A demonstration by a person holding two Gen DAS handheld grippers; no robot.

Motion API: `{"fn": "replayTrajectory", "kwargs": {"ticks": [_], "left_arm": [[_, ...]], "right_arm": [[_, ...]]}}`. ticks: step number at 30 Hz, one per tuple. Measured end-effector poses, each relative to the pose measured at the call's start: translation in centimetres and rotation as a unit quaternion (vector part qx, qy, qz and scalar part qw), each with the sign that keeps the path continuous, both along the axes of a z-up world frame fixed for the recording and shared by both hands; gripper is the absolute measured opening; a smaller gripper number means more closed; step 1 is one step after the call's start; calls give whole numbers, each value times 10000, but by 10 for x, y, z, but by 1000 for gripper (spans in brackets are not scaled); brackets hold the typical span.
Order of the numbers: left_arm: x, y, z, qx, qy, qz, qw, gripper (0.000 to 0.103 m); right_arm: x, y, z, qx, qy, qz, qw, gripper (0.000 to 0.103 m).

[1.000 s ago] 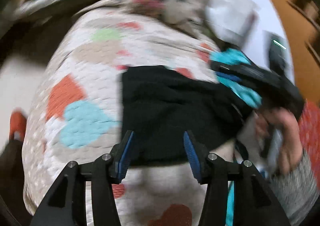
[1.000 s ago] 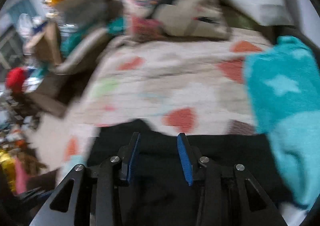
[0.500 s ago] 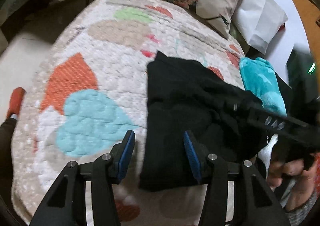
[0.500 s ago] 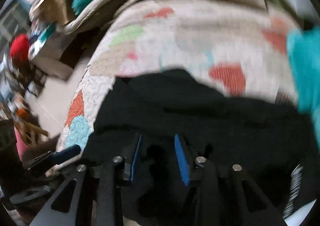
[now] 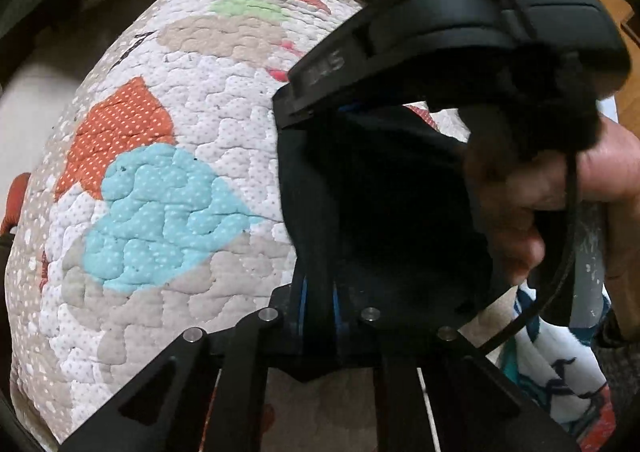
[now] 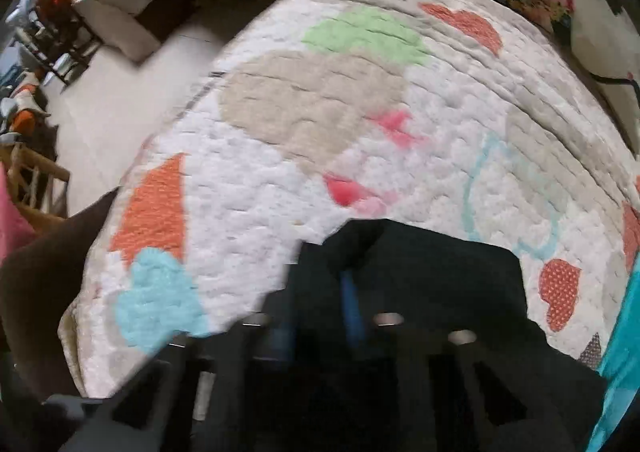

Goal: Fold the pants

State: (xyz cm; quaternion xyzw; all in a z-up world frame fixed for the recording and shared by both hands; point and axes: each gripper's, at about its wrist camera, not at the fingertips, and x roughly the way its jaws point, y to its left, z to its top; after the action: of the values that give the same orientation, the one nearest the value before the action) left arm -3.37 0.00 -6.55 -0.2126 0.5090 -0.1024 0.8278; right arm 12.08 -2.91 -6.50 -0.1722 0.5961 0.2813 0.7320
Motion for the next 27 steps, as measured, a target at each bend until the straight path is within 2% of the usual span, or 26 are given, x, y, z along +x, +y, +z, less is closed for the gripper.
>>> {"fn": "replayTrajectory", "kwargs": {"ticks": [6,12,14,17,20,23,25,27], "left_arm": [[-4,34,6,-171,55,336,9993,7],[-10,79,12,-62,33,942,9955,7],[-11,89,9,-31,67,1093,9940,7],[-12,97,-1,-186,229,1176,9926,9],[-19,100,0,-154,175,1206,9924,13],[-23,99,2,-277,233,1227,9918,17],[-32,104,5,-299,265,1216,9918,19],[-33,108,9,-293,242,1234,9916,19]], "right_arm": [[5,14,10,264,-21,-146,9995,12],[7,66,23,506,-57,74,9987,12],[10,83,19,512,-71,128,9986,12],[13,95,1,265,-141,100,9995,13],[21,91,0,498,-124,-77,9987,16],[32,68,19,682,-475,-526,9952,32],[36,48,38,885,-688,-911,9895,34],[29,28,57,929,-928,-991,9864,34]]}}
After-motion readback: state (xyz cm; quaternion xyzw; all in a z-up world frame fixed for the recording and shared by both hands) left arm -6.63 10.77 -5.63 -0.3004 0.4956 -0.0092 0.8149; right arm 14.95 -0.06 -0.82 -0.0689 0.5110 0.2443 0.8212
